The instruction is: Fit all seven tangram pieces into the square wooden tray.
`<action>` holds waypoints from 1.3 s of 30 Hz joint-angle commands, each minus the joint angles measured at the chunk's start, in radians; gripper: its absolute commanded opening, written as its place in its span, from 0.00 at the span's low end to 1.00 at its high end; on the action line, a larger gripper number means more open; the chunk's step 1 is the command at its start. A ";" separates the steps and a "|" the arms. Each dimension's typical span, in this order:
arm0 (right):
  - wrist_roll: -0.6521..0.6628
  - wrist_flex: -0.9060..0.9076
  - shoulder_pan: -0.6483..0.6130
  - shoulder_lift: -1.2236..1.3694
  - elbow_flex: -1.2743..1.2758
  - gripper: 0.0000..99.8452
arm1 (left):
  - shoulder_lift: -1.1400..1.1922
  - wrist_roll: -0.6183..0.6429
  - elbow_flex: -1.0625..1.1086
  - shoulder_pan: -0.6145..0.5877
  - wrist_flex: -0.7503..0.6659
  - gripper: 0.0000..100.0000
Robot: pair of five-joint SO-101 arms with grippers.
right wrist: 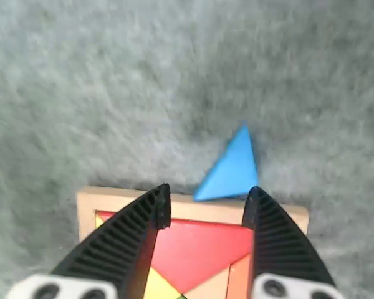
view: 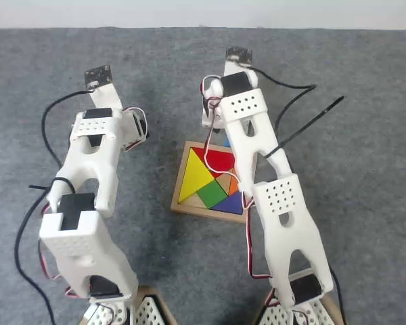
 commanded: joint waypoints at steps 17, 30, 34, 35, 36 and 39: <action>0.028 -0.280 0.061 -0.035 0.213 0.19 | -0.066 -0.006 -0.021 0.003 0.005 0.19; 0.262 -0.243 0.071 -0.036 0.172 0.19 | -0.063 -0.006 -0.021 0.006 0.003 0.19; 0.296 -0.255 0.071 -0.035 0.169 0.20 | -0.064 -0.006 -0.021 0.005 0.003 0.19; 0.318 -0.265 0.073 -0.035 0.169 0.20 | -0.064 -0.006 -0.021 0.005 0.003 0.19; 0.344 -0.274 0.073 -0.035 0.172 0.20 | -0.064 -0.006 -0.021 0.003 0.003 0.19; 0.399 -0.277 0.073 -0.035 0.172 0.20 | -0.064 -0.006 -0.021 0.003 0.003 0.19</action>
